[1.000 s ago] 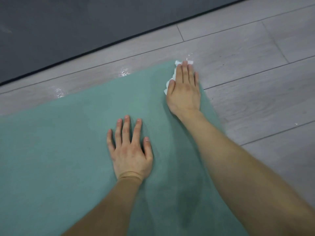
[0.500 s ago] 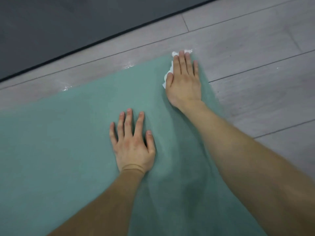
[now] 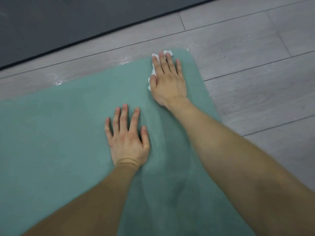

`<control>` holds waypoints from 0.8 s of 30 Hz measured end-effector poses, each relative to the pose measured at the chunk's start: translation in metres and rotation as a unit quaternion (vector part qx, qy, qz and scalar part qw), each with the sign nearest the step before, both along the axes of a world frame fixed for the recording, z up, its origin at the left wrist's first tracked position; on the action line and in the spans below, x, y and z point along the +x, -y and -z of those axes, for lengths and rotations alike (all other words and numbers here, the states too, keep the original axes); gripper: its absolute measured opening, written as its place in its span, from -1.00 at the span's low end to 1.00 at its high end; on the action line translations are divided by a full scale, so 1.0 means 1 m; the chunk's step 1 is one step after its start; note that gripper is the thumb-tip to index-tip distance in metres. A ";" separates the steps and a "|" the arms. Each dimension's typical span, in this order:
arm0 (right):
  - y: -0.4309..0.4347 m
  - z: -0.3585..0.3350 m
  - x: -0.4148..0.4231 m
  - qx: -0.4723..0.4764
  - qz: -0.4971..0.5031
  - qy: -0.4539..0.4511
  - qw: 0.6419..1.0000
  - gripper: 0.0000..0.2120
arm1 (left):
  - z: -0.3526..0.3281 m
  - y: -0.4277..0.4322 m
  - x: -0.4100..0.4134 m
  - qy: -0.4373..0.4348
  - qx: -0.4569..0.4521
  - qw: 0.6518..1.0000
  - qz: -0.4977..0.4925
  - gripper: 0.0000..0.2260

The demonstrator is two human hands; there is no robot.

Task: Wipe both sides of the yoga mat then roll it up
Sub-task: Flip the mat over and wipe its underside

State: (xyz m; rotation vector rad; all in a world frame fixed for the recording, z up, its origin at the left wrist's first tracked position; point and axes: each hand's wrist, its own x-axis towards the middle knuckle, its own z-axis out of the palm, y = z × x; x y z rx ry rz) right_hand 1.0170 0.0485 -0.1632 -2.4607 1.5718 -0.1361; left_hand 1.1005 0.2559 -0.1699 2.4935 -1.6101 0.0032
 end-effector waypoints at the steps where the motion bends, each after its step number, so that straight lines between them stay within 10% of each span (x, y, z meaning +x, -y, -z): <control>1: 0.006 0.001 0.007 0.002 0.006 -0.003 1.000 -0.35 | 0.000 0.000 0.000 0.001 0.001 1.000 0.000 -0.46; 11: -0.204 -0.017 -0.131 0.007 0.076 0.016 0.997 -0.38 | 0.001 0.000 0.001 -0.007 -0.009 1.000 0.004 -0.45; 19: 0.003 0.000 -0.039 0.002 0.073 0.005 0.997 -0.34 | 0.000 0.000 0.001 -0.002 -0.006 1.000 0.003 -0.45; 24: -0.023 0.006 -0.073 -0.019 0.093 0.017 0.995 -0.36 | 0.000 0.000 0.002 -0.004 -0.011 1.000 0.005 -0.45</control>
